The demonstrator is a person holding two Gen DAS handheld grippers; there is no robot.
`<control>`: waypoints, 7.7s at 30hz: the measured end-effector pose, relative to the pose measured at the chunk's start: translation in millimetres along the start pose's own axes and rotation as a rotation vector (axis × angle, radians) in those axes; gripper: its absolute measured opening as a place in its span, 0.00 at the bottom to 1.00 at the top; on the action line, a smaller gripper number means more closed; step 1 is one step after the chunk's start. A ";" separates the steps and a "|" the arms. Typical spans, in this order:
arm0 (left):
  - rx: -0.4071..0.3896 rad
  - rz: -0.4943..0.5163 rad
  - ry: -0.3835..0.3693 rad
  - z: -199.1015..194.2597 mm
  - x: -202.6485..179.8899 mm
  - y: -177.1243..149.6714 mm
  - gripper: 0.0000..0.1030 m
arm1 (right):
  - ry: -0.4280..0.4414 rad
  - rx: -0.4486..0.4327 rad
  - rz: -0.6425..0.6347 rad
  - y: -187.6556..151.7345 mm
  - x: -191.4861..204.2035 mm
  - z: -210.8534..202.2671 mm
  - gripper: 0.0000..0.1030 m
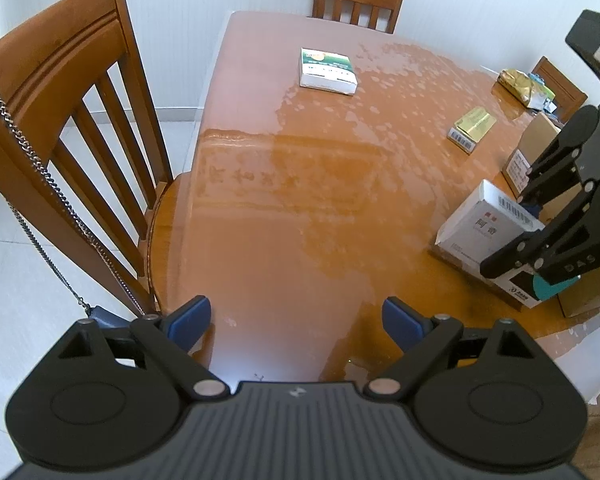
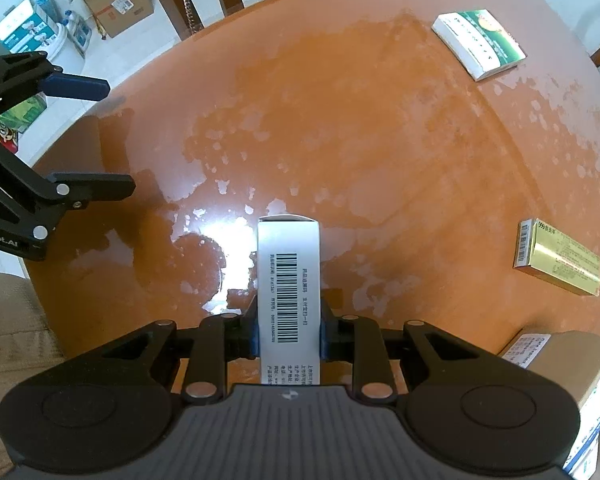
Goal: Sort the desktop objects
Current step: 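Carry the upright white-and-teal box with the right gripper toward the cardboard box, then lower the white-and-teal box into the cardboard box beside the blue-and-white box, then open the right gripper and release the white-and-teal box, then withdraw the right gripper up out of the cardboard box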
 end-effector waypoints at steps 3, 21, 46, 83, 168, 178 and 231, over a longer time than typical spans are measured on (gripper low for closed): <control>-0.005 0.008 0.001 -2.1 -2.4 1.0 0.90 | 0.012 -0.023 0.006 -3.8 -1.8 -9.3 0.28; -0.021 0.121 0.014 -16.3 -49.6 1.7 0.90 | 0.041 -0.258 0.075 -4.3 -11.8 -95.6 0.28; -0.016 0.264 -0.018 -4.7 -159.0 -18.1 0.90 | -0.108 -0.219 0.098 -187.3 -67.0 -169.6 0.28; 0.037 0.135 0.155 12.7 -155.3 -32.2 0.90 | 0.295 -0.046 -0.390 -164.9 -30.6 -39.4 0.28; 0.034 0.130 0.106 15.9 -157.3 -30.0 0.90 | 0.507 -0.254 0.361 -194.0 -68.8 -69.8 0.66; 0.036 0.173 0.073 20.8 -169.7 -26.3 0.90 | 0.558 -0.051 0.753 -244.3 -72.0 -38.7 0.70; 0.009 0.253 -0.025 11.9 -115.9 21.3 0.90 | 0.108 -0.110 0.570 -111.4 -36.0 -106.0 0.76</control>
Point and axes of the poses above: each gripper's, at about its wrist camera, not at the fingertips, and z roughly the way its jaws point, x to its left, y to its top, the point moved 10 cm from there along z, roughly the way its jaws point, and after that the axes turned 15 degrees about -z, right-handed, at the moved point
